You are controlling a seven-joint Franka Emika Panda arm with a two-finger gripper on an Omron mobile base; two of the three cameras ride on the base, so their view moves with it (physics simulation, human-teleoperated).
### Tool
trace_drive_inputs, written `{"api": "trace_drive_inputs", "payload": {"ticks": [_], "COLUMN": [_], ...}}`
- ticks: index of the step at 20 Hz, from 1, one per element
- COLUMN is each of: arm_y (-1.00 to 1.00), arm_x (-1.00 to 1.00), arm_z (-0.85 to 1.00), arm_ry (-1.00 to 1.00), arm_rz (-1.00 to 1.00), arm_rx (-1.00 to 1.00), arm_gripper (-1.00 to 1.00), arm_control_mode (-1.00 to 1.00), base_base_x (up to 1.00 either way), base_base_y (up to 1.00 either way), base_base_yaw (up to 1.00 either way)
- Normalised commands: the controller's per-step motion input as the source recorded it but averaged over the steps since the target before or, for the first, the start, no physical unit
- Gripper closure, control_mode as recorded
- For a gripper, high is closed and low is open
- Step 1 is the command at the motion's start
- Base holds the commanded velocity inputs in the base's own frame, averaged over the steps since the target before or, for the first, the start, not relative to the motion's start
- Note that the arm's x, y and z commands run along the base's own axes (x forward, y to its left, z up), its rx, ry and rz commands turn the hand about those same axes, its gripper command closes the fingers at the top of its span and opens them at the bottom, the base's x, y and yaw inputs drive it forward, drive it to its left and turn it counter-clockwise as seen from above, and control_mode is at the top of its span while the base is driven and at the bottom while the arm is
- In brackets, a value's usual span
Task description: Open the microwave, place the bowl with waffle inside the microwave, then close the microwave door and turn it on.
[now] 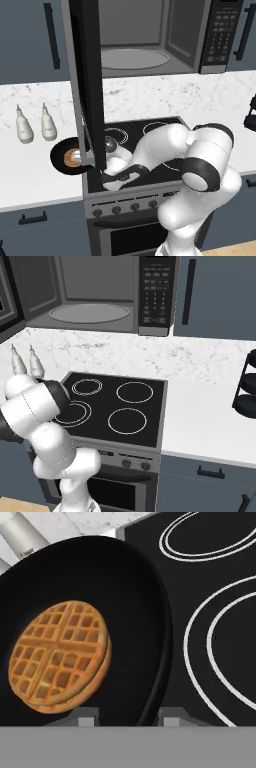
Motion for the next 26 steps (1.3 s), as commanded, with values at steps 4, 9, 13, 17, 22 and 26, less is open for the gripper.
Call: {"api": "trace_drive_inputs", "payload": {"ticks": [4,9,13,17,22,26], "arm_y": [-0.57,-0.48,-0.58,-0.69,-0.73,-0.74], "arm_x": [0.0,0.0,0.0,-0.06,-0.21,-0.34], "arm_z": [1.0,1.0,0.98,0.76,0.75,0.62], "arm_ry": [0.0,0.02,0.1,0.07,0.06,0.01], "arm_rz": [-0.28,-0.29,-0.28,-0.25,-0.23,-0.19], "arm_rx": [0.0,0.0,0.0,0.0,0.0,0.0], "arm_gripper": [1.0,1.0,1.0,1.0,1.0,1.0], "arm_control_mode": [-1.0,-1.0,-1.0,-1.0,-1.0,-1.0], "base_base_x": [0.0,0.0,0.0,0.0,0.0,0.0], "base_base_y": [0.0,0.0,0.0,0.0,0.0,0.0], "base_base_yaw": [0.0,0.0,0.0,0.0,0.0,0.0]}}
